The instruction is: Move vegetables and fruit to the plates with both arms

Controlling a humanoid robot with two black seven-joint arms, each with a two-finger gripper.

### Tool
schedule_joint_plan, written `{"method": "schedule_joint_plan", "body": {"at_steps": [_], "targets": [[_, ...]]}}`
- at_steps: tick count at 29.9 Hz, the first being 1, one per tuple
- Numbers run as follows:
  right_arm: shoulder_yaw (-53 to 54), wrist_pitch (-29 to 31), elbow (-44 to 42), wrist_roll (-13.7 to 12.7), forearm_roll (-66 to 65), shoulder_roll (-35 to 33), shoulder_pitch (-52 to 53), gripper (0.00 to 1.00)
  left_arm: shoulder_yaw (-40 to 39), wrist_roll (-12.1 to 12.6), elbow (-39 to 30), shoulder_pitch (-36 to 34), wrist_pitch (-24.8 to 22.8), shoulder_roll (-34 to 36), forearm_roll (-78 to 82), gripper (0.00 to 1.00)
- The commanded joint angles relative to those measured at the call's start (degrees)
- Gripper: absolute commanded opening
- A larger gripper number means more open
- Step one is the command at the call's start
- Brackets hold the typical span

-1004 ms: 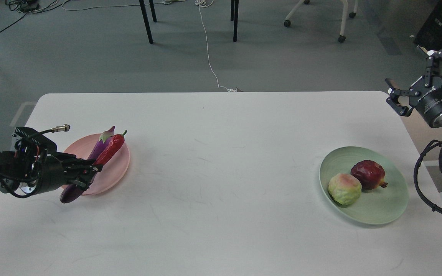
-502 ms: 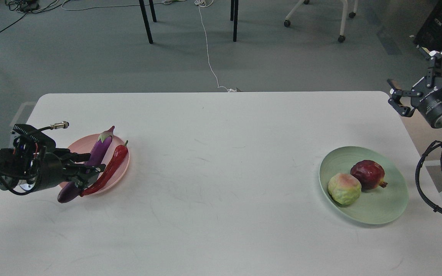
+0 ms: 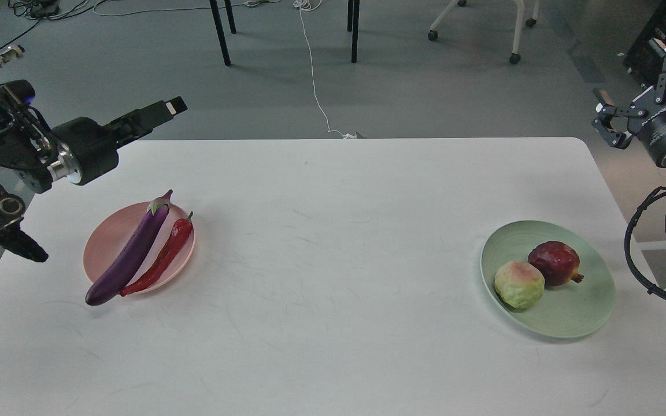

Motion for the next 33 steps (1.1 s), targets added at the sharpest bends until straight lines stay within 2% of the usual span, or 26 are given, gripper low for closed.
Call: {"method": "schedule_joint_plan", "body": {"at_steps": [1, 4, 8, 12, 15, 19, 22, 24, 33], "targets": [[2.04, 0.03, 0.02, -0.09, 0.00, 0.17, 0.16, 0.99, -2.63, -0.05, 2.25, -0.15, 0.03, -3.42, -14.96, 0.98], [3.36, -0.05, -0.07, -0.26, 0.17, 0.52, 0.24, 0.99, -5.88, -0.14, 3.75, -0.15, 0.12, -7.54, -18.24, 0.98], [8.10, 0.65, 0.19, -1.05, 0.88, 4.55, 0.24, 0.99, -10.98, -0.40, 9.01, -0.07, 0.03, -14.57, -19.38, 0.98], [12.31, 0.56, -0.07, -1.58, 0.88, 7.90, 0.16, 0.99, -15.29, -3.47, 15.25, 0.11, -0.58, -20.29, -25.44, 0.98], [15.75, 0.30, -0.86, -2.19, 0.88, 11.06, 0.16, 0.99, -15.91, -4.09, 19.30, -0.15, -1.46, -22.06, -30.71, 0.98], [17.69, 0.47, -5.33, -5.62, 0.79, 14.31, 0.16, 0.99, -17.05, -4.01, 25.80, -0.24, -5.23, -22.76, -40.72, 0.98], [17.60, 0.82, -9.99, -6.06, 0.88, 16.77, 0.16, 0.99, -17.14, -3.92, 30.46, -0.24, -10.24, -24.69, -47.76, 0.98], [17.60, 1.00, -11.75, -6.15, 0.88, 17.57, 0.16, 0.99, -17.14, -4.00, 33.01, -0.24, -11.92, -25.75, -50.66, 0.98], [17.51, 2.11, -12.47, -7.38, 0.88, 18.80, -0.90, 0.99, -17.14, -4.27, 33.64, 0.72, -12.19, -29.09, -53.05, 0.98]]}}
